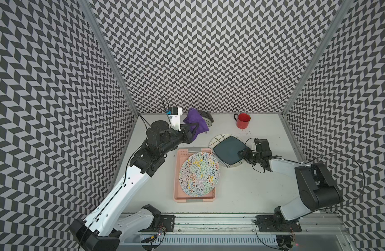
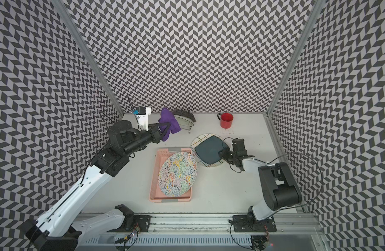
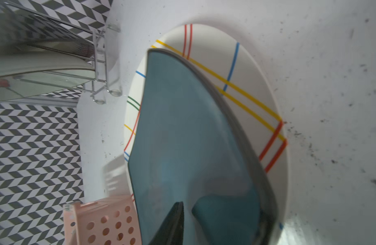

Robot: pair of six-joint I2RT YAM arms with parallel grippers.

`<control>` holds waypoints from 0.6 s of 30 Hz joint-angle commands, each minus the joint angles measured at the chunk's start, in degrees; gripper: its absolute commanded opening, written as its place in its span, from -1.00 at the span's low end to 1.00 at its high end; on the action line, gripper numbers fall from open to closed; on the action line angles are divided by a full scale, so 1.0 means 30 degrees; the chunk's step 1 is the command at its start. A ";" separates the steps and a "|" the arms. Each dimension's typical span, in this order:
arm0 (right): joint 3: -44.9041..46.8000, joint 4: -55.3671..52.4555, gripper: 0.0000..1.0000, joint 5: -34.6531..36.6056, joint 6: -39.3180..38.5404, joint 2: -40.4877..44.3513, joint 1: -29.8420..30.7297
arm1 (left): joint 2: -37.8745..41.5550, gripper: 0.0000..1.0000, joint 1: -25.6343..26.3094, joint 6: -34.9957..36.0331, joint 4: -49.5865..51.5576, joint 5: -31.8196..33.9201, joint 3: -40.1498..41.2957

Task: Wipe the wet plate dry
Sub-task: Place the plate on the plate.

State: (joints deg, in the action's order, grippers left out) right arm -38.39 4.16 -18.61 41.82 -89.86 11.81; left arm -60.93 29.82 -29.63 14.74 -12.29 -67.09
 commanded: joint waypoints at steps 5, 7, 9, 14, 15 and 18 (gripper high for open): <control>-0.0646 -0.1908 0.20 0.2331 -0.2105 0.0800 0.0049 | 0.0892 -1.00 -0.0458 0.0333 0.0885 0.1588 0.0568; -0.0838 -0.2603 0.29 0.2866 -0.2358 0.1376 0.0043 | 0.1186 -1.00 -0.0529 0.0544 0.1682 0.2718 0.0724; -0.1104 -0.3434 0.38 0.3426 -0.2658 0.2660 0.0032 | 0.1644 -1.00 -0.0612 0.0666 0.2753 0.4119 0.1041; -0.1479 -0.2880 0.11 0.0099 -0.3705 0.5746 0.0050 | 0.2744 -1.00 -0.1507 -0.0347 0.6738 0.8648 0.2132; -0.1468 -0.2629 0.05 -0.1228 -0.3697 0.6146 0.0215 | 0.2978 -1.00 -0.1859 -0.0455 0.7188 0.9113 0.2714; -0.1868 -0.3962 -0.02 -0.2946 -0.3940 0.6906 0.2146 | 0.3596 -1.00 -0.3251 -0.0268 0.7918 0.9732 0.4399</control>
State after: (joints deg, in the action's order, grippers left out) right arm -42.17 -6.09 -19.29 32.32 -70.76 13.72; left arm -51.11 23.11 -30.24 31.81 10.11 -57.30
